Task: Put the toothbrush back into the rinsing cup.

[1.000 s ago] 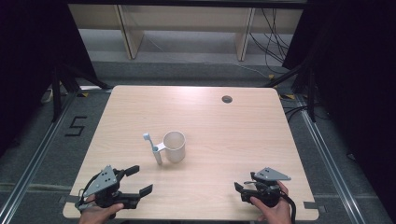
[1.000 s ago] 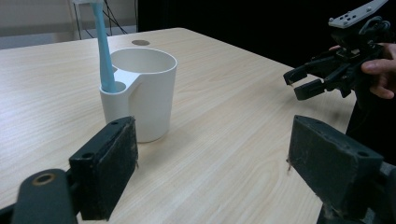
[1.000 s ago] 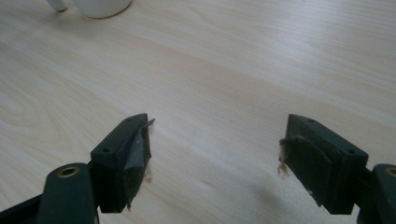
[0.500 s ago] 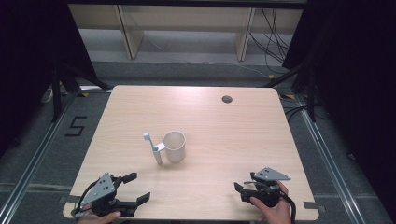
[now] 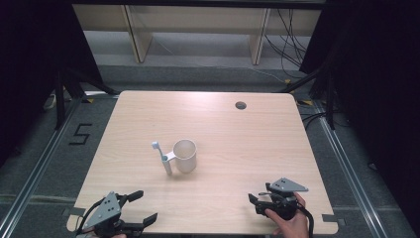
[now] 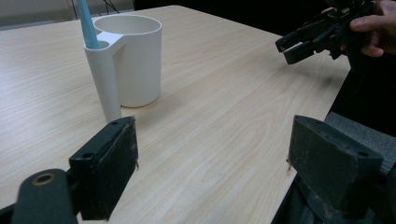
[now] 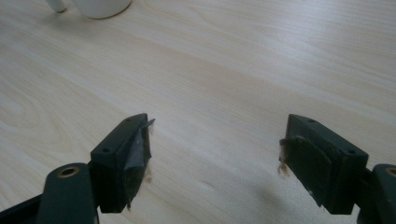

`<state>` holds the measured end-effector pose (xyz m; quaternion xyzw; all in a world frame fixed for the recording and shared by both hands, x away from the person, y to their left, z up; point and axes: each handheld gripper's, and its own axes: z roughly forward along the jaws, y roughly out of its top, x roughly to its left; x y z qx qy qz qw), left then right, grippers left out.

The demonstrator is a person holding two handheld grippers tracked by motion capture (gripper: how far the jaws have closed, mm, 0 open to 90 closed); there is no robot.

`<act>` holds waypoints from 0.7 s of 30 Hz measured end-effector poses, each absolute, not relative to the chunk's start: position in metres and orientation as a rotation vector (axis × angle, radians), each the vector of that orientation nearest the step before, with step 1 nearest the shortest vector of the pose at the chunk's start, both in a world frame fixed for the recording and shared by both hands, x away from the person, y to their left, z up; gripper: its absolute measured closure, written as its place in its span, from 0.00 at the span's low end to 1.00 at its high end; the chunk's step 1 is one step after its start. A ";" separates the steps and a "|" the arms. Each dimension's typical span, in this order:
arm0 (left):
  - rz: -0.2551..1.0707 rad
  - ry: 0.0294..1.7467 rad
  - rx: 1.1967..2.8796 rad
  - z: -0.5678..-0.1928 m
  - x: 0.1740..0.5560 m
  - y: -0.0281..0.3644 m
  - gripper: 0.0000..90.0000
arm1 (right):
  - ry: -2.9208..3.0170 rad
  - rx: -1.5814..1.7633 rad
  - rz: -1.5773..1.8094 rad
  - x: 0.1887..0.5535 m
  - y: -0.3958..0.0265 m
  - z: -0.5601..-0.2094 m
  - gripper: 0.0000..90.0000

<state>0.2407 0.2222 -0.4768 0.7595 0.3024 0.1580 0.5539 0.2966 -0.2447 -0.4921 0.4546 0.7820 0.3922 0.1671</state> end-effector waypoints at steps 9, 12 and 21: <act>0.369 0.727 1.800 -0.483 0.231 0.225 0.17 | 2.225 1.297 1.118 0.296 -0.244 -0.492 0.27; 0.373 0.724 1.830 -0.484 0.227 0.228 0.17 | 2.226 1.301 1.117 0.296 -0.244 -0.492 0.27; 0.392 0.706 1.880 -0.491 0.219 0.225 0.17 | 2.220 1.301 1.122 0.296 -0.243 -0.492 0.27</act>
